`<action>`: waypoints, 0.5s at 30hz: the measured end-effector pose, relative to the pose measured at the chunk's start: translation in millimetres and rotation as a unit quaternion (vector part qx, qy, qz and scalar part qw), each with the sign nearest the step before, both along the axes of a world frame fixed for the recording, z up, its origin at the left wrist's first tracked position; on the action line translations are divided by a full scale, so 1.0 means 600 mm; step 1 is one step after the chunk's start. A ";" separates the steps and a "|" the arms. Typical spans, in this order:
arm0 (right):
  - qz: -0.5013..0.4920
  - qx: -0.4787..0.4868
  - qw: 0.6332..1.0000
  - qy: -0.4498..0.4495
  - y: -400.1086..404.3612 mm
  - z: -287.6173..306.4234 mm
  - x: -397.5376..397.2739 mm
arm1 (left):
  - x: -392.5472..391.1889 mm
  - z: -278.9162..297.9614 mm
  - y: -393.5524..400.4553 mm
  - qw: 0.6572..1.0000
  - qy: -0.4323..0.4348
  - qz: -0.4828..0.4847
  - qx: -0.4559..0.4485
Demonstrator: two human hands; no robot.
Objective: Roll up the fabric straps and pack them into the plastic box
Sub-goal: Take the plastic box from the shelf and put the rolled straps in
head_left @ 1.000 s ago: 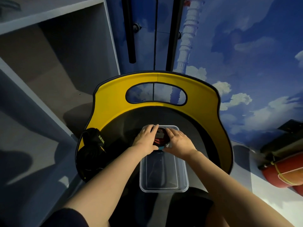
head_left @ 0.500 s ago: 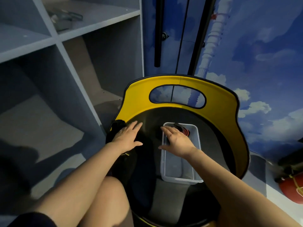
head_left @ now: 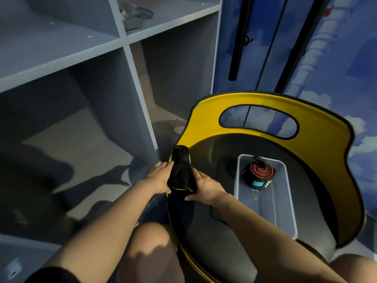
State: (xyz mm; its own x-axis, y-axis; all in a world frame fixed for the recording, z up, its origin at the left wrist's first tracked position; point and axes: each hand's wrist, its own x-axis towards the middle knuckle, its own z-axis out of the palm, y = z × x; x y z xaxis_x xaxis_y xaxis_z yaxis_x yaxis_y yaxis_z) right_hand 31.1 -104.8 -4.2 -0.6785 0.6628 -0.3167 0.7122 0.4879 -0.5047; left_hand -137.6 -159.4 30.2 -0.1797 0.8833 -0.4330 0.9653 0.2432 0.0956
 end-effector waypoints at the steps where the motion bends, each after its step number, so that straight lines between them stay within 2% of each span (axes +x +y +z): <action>1: -0.006 -0.001 1.000 0.004 0.002 -0.004 -0.009 | -0.001 -0.003 0.005 0.999 0.028 -0.015 -0.001; 4: -0.014 0.008 1.000 0.008 0.011 -0.014 -0.028 | 0.002 -0.011 0.022 0.994 0.090 -0.053 -0.014; 8: -0.017 0.012 1.000 0.020 0.026 -0.020 -0.043 | 0.008 -0.020 0.036 0.989 0.131 -0.065 -0.039; 12: -0.029 -0.001 0.999 0.032 0.033 -0.026 -0.045 | 0.015 -0.031 0.039 0.985 0.159 -0.072 -0.007; 15: -0.037 0.003 0.998 0.048 0.032 -0.028 -0.042 | 0.014 -0.034 0.036 0.987 0.143 -0.075 0.023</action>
